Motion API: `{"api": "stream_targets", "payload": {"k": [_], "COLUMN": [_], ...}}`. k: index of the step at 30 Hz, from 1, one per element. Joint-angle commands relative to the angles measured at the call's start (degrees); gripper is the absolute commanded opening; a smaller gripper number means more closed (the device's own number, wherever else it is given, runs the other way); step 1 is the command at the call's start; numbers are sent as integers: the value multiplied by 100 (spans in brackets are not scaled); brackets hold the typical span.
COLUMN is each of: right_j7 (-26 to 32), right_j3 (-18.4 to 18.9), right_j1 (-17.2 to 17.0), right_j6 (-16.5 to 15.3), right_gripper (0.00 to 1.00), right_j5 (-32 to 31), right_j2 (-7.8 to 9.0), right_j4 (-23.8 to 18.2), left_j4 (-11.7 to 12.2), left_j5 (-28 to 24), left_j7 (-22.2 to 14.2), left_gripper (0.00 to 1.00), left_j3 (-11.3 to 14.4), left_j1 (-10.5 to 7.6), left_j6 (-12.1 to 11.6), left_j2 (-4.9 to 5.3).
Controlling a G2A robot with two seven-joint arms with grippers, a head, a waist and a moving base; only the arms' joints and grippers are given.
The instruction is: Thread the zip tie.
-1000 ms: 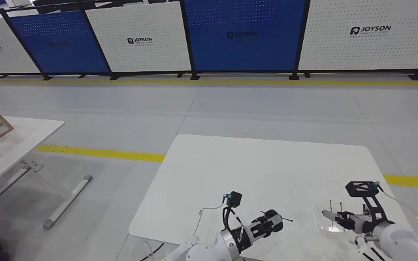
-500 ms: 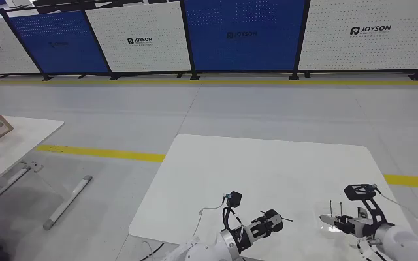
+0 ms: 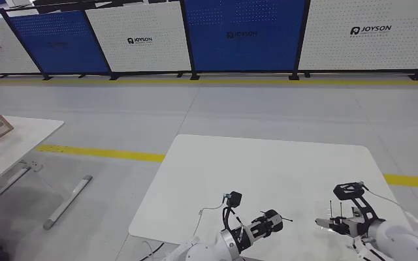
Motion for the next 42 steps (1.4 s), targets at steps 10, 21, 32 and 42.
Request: {"api": "stream_targets", "payload": {"k": [10,21,32,42], "right_j7": [276,452,194,326], "right_j3": [-149,-804,-635,-650], "right_j1": [105,694,606,791], "right_j6": [139,553,855,1075], "right_gripper": [100,100,100,62], "right_j5": [-38,-305,-244,-283], "right_j2": [9,65,77,91], "right_j4": [157,424,543,731], "left_j4": [0,0,0,0], "left_j5": [0,0,0,0], "left_j7": [0,0,0,0], "left_gripper": [0,0,0,0], "left_j3": [0,0,0,0], "left_j1": [0,0,0,0], "left_j6": [0,0,0,0], "left_j2": [0,0,0,0]}}
